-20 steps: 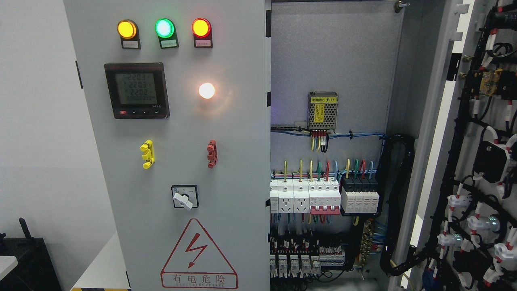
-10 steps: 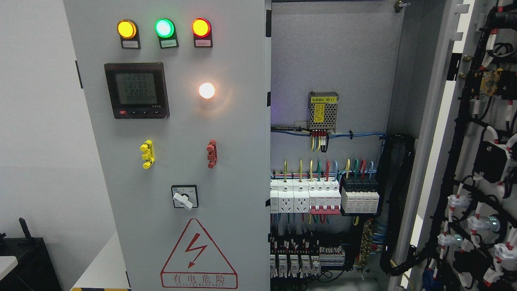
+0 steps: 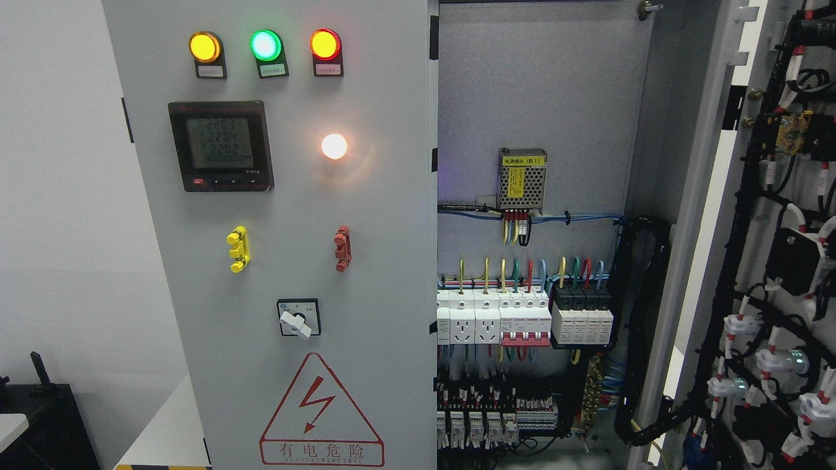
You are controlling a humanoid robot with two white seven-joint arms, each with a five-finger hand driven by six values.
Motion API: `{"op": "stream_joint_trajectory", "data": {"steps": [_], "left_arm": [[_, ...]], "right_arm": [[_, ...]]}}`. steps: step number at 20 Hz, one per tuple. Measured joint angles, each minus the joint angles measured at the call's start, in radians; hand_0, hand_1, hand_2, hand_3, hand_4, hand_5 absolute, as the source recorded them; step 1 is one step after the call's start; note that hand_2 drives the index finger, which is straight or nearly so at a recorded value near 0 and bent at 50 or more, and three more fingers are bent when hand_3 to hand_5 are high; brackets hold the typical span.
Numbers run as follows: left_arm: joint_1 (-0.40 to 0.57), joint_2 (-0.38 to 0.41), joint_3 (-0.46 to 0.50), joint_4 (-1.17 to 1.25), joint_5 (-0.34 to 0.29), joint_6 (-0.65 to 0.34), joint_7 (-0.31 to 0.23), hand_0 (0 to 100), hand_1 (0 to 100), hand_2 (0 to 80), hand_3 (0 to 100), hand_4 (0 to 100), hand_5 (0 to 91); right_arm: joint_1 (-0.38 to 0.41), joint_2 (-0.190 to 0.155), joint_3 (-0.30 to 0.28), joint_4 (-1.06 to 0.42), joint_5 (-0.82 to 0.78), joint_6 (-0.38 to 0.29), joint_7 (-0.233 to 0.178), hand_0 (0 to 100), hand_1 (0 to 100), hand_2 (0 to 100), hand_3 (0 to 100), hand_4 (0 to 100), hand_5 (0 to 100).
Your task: Open door with both hands
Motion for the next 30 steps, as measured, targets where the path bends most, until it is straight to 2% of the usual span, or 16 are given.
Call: {"op": "stream_joint_trajectory", "data": {"steps": [8, 21, 30], "left_arm": [[0.000, 0.000, 0.000, 0.000, 0.000, 0.000, 0.000, 0, 0, 0.0, 0, 4, 0.0], [0.000, 0.000, 0.000, 0.000, 0.000, 0.000, 0.000, 0, 0, 0.0, 0, 4, 0.0], [0.000, 0.000, 0.000, 0.000, 0.000, 0.000, 0.000, 0, 0, 0.0, 0, 4, 0.0]], "right_arm": [[-0.057, 0.014, 0.013, 0.002, -0.001, 0.051, -0.002, 0, 0, 0, 0, 0, 0], [-0.149, 0.041, 0.033, 0.032, -0.001, 0.060, 0.027, 0, 0, 0, 0, 0, 0], [-0.210, 0.058, 0.038, 0.053, -0.003, 0.086, 0.014, 0, 0, 0, 0, 0, 0]]}}
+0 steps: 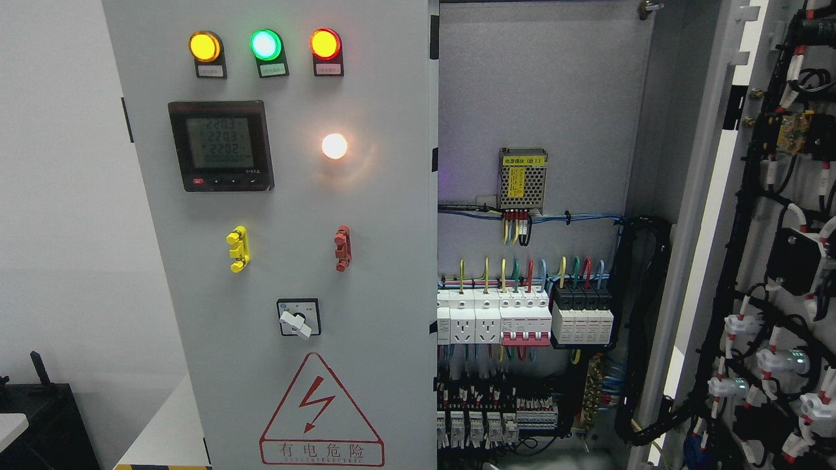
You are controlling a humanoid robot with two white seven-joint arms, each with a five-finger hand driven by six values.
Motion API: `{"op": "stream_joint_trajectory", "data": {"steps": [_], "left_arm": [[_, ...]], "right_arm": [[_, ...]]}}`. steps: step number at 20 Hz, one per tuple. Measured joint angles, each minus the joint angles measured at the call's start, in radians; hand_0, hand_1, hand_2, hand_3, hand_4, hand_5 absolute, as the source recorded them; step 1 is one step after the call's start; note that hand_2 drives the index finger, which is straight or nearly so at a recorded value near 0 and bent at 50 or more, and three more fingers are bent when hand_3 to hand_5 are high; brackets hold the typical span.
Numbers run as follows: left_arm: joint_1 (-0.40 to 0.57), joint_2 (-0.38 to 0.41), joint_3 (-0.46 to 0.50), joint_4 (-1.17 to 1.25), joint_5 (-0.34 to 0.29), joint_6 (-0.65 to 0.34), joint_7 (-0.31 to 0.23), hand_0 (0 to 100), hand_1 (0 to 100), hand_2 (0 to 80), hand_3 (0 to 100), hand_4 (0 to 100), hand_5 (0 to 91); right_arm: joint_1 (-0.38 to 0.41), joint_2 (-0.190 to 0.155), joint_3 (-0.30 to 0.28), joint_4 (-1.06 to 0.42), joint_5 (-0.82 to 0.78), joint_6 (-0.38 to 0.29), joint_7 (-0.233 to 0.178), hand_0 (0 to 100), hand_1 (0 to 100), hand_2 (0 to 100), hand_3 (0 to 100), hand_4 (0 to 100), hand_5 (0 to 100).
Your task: Open door with both hands
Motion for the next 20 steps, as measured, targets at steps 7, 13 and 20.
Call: {"op": "stream_joint_trajectory", "data": {"steps": [7, 13, 20], "left_arm": [[0.000, 0.000, 0.000, 0.000, 0.000, 0.000, 0.000, 0, 0, 0.0, 0, 4, 0.0], [0.000, 0.000, 0.000, 0.000, 0.000, 0.000, 0.000, 0, 0, 0.0, 0, 4, 0.0], [0.000, 0.000, 0.000, 0.000, 0.000, 0.000, 0.000, 0, 0, 0.0, 0, 4, 0.0]], "right_arm": [[-0.039, 0.017, 0.002, 0.014, -0.002, 0.026, 0.000, 0, 0, 0, 0, 0, 0], [-0.078, 0.028, 0.002, 0.029, -0.031, 0.062, 0.000, 0, 0, 0, 0, 0, 0], [-0.126, 0.040, 0.001, 0.057, -0.061, 0.074, 0.000, 0, 0, 0, 0, 0, 0]]}}
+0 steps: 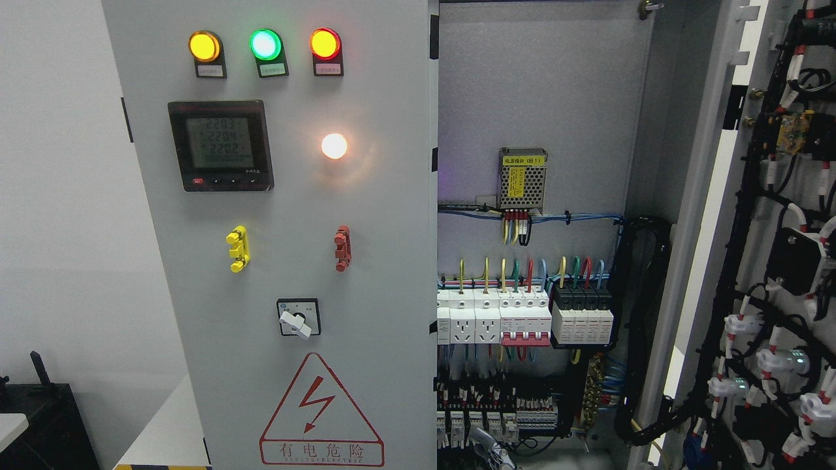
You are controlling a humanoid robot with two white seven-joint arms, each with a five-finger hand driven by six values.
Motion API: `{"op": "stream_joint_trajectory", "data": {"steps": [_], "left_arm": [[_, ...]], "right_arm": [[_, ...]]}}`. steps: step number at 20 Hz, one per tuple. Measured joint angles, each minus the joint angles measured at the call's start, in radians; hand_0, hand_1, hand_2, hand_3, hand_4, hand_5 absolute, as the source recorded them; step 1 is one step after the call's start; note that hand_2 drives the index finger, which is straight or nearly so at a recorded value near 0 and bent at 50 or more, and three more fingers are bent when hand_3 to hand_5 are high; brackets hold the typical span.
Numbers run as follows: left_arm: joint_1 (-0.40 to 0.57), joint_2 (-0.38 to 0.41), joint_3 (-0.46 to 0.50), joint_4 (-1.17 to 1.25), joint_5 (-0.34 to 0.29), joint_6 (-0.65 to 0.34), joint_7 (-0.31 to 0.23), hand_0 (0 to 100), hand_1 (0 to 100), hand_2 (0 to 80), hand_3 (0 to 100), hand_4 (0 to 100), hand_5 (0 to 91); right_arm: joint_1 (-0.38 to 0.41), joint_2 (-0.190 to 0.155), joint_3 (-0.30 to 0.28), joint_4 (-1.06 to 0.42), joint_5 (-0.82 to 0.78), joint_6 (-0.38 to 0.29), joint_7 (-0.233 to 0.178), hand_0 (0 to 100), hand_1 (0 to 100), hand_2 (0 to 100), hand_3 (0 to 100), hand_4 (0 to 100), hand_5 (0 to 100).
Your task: Open door with both hands
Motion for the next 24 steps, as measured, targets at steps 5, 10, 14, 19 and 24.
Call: {"op": "stream_joint_trajectory", "data": {"steps": [5, 10, 14, 19, 24], "left_arm": [[0.000, 0.000, 0.000, 0.000, 0.000, 0.000, 0.000, 0, 0, 0.0, 0, 4, 0.0], [0.000, 0.000, 0.000, 0.000, 0.000, 0.000, 0.000, 0, 0, 0.0, 0, 4, 0.0], [0.000, 0.000, 0.000, 0.000, 0.000, 0.000, 0.000, 0, 0, 0.0, 0, 4, 0.0], [0.000, 0.000, 0.000, 0.000, 0.000, 0.000, 0.000, 0, 0, 0.0, 0, 4, 0.0], [0.000, 0.000, 0.000, 0.000, 0.000, 0.000, 0.000, 0, 0, 0.0, 0, 4, 0.0]], "right_arm": [[-0.037, 0.005, 0.001, 0.028, -0.023, 0.001, 0.000, 0, 0, 0, 0, 0, 0], [-0.076, 0.008, 0.002, 0.066, -0.033, 0.001, -0.002, 0, 0, 0, 0, 0, 0], [-0.105, 0.010, 0.002, 0.096, -0.050, 0.001, -0.003, 0, 0, 0, 0, 0, 0], [-0.134, 0.011, 0.004, 0.127, -0.076, 0.001, 0.002, 0, 0, 0, 0, 0, 0], [-0.158, 0.011, 0.006, 0.154, -0.087, 0.001, 0.003, 0, 0, 0, 0, 0, 0]]}}
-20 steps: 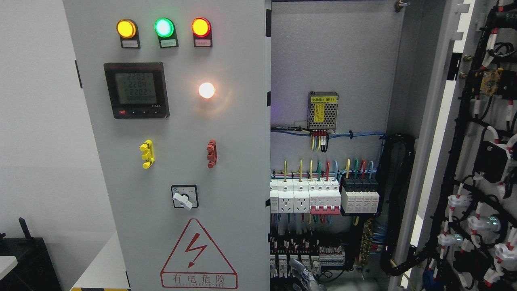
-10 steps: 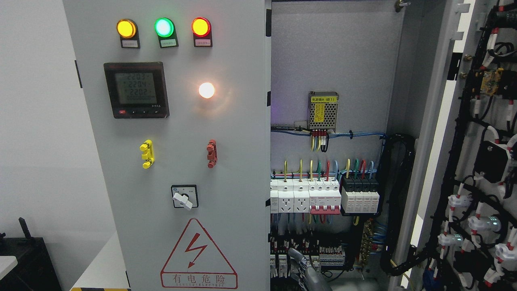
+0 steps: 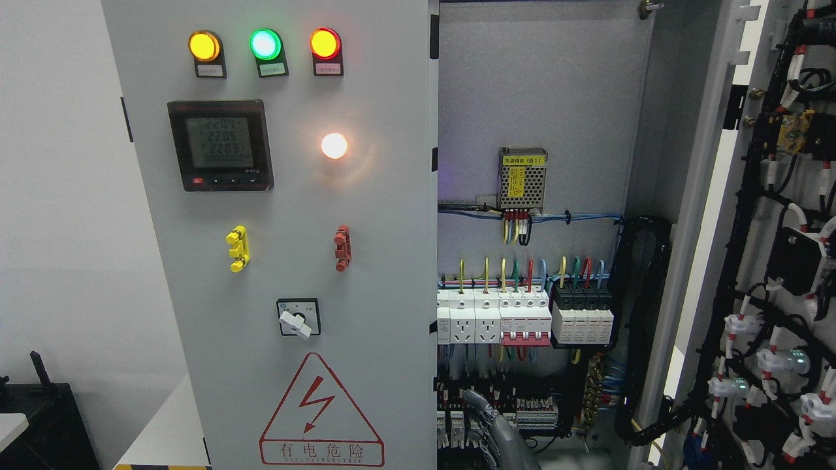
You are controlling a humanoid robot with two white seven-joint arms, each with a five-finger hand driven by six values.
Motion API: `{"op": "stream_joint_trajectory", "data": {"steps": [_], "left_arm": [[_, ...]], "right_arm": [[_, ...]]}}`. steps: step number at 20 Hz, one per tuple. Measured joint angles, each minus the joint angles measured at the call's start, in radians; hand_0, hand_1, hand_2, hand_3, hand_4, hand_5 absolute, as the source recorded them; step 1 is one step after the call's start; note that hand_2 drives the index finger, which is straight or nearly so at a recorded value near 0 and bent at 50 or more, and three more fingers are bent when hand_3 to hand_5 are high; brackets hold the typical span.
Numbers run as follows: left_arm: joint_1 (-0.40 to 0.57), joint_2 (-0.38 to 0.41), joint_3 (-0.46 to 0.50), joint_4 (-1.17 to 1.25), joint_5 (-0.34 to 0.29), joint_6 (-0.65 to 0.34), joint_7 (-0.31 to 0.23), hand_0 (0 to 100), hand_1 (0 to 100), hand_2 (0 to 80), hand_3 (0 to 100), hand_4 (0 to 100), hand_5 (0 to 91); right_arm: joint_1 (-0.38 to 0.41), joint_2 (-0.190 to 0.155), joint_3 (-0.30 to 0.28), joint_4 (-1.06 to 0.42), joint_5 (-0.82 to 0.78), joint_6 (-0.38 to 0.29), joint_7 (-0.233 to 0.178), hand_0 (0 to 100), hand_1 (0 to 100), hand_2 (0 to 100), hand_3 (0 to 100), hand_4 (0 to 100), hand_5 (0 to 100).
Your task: Open door with both hands
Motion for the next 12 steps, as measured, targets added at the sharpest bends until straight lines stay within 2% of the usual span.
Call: {"op": "stream_joint_trajectory", "data": {"steps": [12], "left_arm": [[0.000, 0.000, 0.000, 0.000, 0.000, 0.000, 0.000, 0, 0, 0.0, 0, 4, 0.0]], "right_arm": [[-0.036, 0.001, 0.001, 0.037, -0.008, 0.023, 0.000, 0, 0, 0, 0, 0, 0]]}}
